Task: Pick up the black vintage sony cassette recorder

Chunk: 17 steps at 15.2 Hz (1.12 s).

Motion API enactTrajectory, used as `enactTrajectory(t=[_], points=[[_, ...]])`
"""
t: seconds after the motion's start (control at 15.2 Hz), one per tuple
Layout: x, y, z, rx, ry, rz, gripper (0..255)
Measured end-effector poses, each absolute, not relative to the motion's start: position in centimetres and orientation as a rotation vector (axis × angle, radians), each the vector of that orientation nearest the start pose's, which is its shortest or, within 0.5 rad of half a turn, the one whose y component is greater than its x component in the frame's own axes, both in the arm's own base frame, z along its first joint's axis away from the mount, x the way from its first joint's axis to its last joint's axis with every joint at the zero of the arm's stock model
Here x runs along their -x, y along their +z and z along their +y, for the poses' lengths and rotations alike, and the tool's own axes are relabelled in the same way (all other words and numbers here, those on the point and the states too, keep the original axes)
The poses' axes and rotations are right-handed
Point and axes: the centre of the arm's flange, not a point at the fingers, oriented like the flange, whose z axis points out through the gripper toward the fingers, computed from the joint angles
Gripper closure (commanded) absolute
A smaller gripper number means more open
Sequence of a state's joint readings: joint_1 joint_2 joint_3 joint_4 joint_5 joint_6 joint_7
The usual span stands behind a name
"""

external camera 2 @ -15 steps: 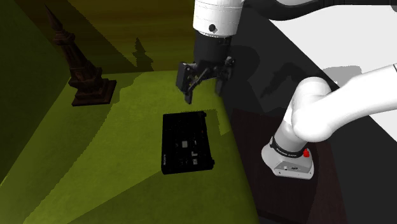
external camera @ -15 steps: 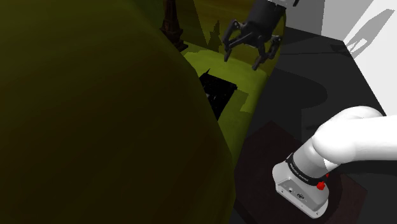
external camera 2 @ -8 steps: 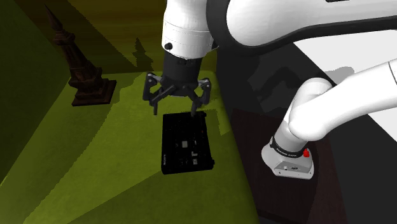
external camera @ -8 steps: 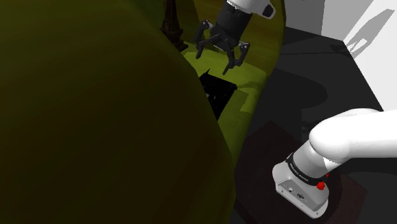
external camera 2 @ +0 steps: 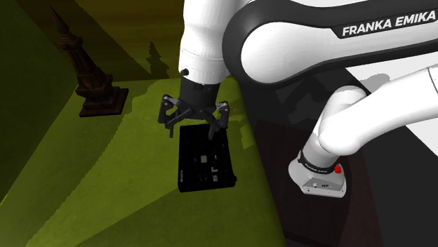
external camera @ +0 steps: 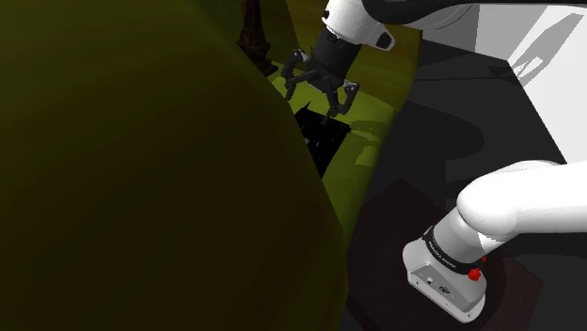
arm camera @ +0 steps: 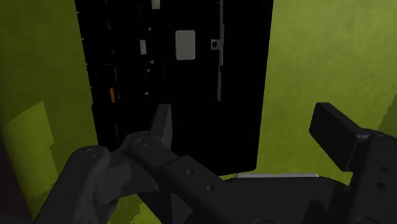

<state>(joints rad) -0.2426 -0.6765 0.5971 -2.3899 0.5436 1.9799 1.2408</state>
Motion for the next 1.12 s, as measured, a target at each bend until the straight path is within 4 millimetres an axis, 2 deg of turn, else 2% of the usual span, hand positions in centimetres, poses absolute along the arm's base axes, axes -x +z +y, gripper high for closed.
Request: enactTrajectory(t=[0.07,0.73,1.12], points=[[-35.6,52.6,20.0,2.439,-0.056,1.552,255],[-35.6,52.6,20.0,2.438,-0.058,1.552,255],[-35.6,55.1,19.9,2.439,-0.055,1.553,255]])
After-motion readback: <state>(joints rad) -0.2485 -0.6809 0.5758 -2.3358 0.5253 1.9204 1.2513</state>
